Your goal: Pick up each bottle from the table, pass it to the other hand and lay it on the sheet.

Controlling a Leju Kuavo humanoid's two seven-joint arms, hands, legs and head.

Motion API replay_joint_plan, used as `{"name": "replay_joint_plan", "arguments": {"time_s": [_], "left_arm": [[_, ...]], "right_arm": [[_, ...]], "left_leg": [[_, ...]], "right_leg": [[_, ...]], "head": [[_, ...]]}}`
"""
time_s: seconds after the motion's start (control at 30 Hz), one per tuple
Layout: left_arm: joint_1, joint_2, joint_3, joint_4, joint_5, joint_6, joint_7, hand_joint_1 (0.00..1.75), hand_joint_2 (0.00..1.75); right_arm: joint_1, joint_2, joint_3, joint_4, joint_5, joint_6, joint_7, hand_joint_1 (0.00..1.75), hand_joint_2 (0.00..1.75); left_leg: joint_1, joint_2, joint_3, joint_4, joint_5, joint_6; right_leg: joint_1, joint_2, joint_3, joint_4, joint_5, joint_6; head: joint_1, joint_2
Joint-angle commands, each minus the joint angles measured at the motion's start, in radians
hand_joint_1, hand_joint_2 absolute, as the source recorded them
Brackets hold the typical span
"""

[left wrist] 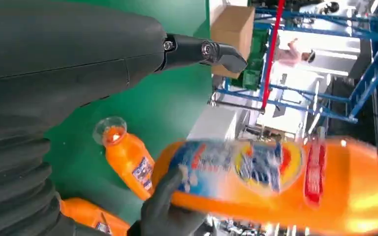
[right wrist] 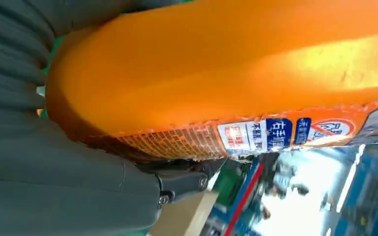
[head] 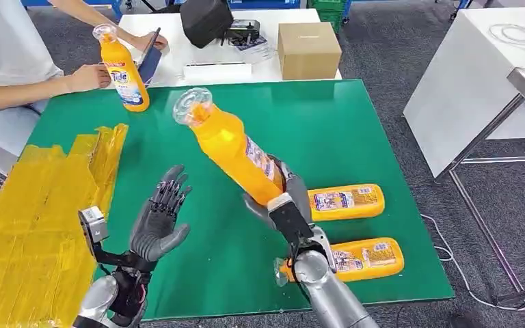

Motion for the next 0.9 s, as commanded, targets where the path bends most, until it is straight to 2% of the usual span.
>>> {"name": "replay_joint_plan", "arguments": {"time_s": [0.03,0.1,0.27,0.57,0.7,0.9], "left_arm": [[-0.063,0.022,-0.033,0.074,0.009,-0.003,0.001,0.00,1.75],[-0.067,0.019,-0.030,0.084,0.026,-0.012,0.007,0.00,1.75],[-0.084,0.013,-0.015,0.121,0.049,-0.015,0.014,0.00,1.75],[-0.092,0.010,-0.003,0.138,0.060,-0.010,0.017,0.00,1.75],[-0.097,-0.005,0.025,0.164,0.077,0.003,0.016,0.00,1.75],[-0.093,-0.023,0.049,0.149,0.089,0.029,0.007,0.00,1.75]], "right_arm": [[-0.084,0.032,0.171,0.203,0.096,-0.001,0.015,1.75,1.75],[-0.087,0.036,0.199,0.220,0.111,0.006,0.015,1.71,1.75],[-0.086,0.046,0.282,0.246,0.193,-0.026,0.004,1.75,1.75],[-0.080,0.040,0.320,0.234,0.230,-0.037,0.000,1.75,1.75],[-0.059,0.048,0.365,0.233,0.265,-0.045,0.025,1.75,1.75],[-0.066,0.047,0.365,0.245,0.259,-0.050,0.030,1.75,1.75]], "left_leg": [[0.001,0.002,0.005,-0.002,-0.002,-0.001],[0.001,0.002,0.006,-0.001,-0.002,0.000],[0.001,0.002,0.005,-0.001,-0.002,0.000],[0.000,0.000,0.001,-0.001,0.000,0.000],[0.002,0.001,0.005,-0.001,-0.002,0.000],[0.001,0.000,0.003,0.000,-0.001,0.000]], "right_leg": [[0.002,0.000,0.005,-0.002,-0.001,-0.002],[0.002,0.001,0.005,-0.002,-0.002,-0.002],[0.002,0.000,0.005,-0.002,-0.001,-0.001],[0.000,-0.001,0.001,-0.001,-0.001,-0.001],[0.002,-0.001,0.006,-0.002,-0.002,-0.002],[0.002,-0.002,0.003,-0.001,-0.001,-0.001]], "head": [[0.000,0.000],[0.000,0.000],[0.000,0.000],[0.000,0.000],[0.000,0.000],[0.000,0.000]]}}
